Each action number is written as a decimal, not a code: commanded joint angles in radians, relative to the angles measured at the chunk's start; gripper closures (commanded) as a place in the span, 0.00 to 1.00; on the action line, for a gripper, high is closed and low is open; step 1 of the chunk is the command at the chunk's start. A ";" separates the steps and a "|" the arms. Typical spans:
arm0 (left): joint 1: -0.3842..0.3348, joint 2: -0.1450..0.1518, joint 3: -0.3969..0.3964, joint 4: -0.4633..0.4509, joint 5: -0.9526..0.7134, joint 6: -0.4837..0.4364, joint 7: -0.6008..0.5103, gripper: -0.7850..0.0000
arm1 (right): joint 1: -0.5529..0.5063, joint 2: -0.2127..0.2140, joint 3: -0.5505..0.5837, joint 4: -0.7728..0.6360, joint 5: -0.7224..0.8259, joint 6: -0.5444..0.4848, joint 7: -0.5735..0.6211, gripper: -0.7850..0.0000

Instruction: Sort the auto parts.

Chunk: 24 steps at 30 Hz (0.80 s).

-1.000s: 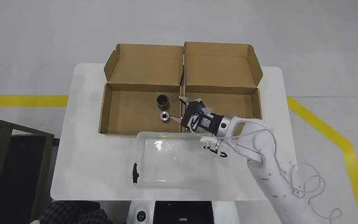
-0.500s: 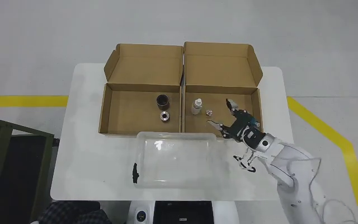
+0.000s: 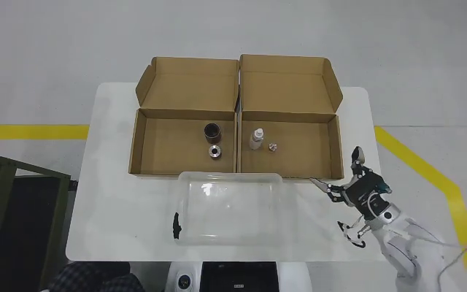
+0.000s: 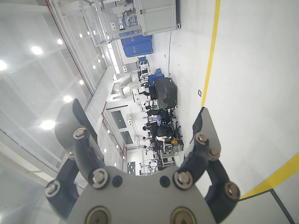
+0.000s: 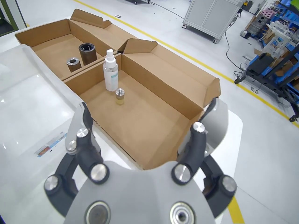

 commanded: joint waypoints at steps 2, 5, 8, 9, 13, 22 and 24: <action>0.000 0.000 0.000 0.000 0.000 0.000 0.000 0.00 | -0.044 0.002 0.029 0.004 -0.011 -0.001 -0.049 0.00; 0.000 0.000 0.000 0.000 0.000 0.000 0.000 0.00 | -0.079 0.003 0.046 0.008 -0.025 -0.001 -0.090 0.00; 0.000 0.000 0.000 0.000 0.000 0.000 0.000 0.00 | -0.106 0.004 0.054 0.013 -0.039 0.004 -0.127 0.00; 0.000 0.000 0.000 0.000 0.000 0.000 0.000 0.00 | -0.113 0.005 0.056 0.014 -0.044 0.005 -0.137 0.00; 0.000 0.000 0.000 0.000 0.000 0.000 0.000 0.00 | -0.127 0.005 0.058 0.019 -0.053 0.012 -0.162 0.00; 0.000 0.000 0.000 0.000 0.000 0.000 0.000 0.00 | -0.127 0.005 0.058 0.019 -0.053 0.012 -0.162 0.00; 0.000 0.000 0.000 0.000 0.000 0.000 0.000 0.00 | -0.127 0.005 0.058 0.019 -0.053 0.012 -0.162 0.00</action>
